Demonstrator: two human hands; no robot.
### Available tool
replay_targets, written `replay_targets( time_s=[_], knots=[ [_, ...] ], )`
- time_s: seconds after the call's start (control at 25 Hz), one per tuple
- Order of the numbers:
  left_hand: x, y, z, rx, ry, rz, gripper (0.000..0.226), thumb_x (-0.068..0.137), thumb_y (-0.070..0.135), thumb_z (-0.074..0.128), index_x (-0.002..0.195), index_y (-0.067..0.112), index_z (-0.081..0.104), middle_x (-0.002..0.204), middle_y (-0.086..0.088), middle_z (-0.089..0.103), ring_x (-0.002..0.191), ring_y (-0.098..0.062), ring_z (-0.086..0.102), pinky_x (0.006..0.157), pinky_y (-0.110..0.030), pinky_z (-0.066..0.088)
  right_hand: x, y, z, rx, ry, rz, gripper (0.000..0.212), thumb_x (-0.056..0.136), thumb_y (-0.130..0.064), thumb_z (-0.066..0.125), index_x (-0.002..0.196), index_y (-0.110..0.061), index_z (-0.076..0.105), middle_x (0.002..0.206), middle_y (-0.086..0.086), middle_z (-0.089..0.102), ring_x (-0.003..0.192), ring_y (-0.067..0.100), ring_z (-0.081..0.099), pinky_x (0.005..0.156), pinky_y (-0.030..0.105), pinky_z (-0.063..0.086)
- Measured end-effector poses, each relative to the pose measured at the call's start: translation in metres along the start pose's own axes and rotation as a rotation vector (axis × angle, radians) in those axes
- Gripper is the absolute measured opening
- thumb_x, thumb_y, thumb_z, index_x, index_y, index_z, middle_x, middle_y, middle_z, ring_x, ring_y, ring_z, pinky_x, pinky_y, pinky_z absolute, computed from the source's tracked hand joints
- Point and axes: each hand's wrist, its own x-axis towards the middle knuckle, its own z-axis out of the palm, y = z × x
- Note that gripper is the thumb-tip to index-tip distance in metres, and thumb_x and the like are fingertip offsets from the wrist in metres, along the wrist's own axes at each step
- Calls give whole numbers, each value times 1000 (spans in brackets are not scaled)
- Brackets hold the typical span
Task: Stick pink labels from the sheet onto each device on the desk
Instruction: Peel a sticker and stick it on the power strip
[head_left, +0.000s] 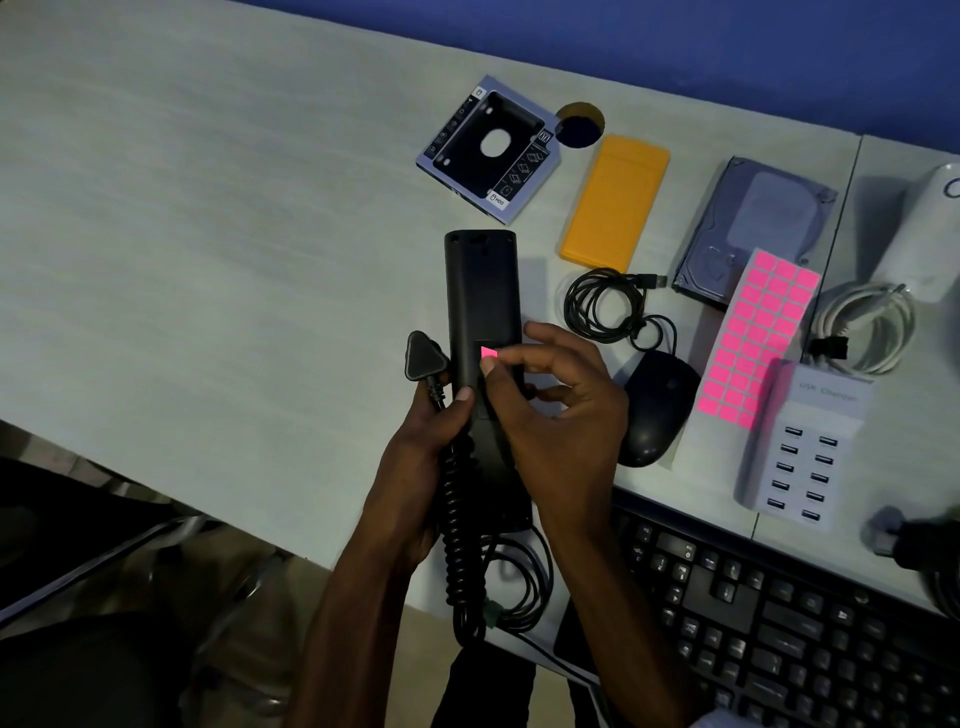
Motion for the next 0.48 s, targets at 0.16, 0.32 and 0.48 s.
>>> replay_targets(
  time_s=[0.16,0.32,0.48],
  knots=[
    [3,0,3,43,11,27,38,104,23,47,141,29,53,120,-6,74,113,-28,70,94,-40,55,-1,-1,-4,-21,-5,-35,13,81,-13,82,88,-23,80,115,2,71,111,6,66,85,20,53],
    [4,-3,7,137,52,71,40,104,24,48,142,36,49,120,-2,75,112,-23,71,94,-39,55,-1,-4,-4,-66,28,-42,19,80,-13,83,87,-30,78,114,0,71,110,5,66,80,18,52],
    [2,-11,7,183,108,90,42,103,30,51,143,41,47,121,1,74,112,-22,71,101,-46,53,1,-6,-5,-52,5,79,16,76,-17,87,84,-30,79,112,-7,71,93,5,70,68,29,57]
  ],
)
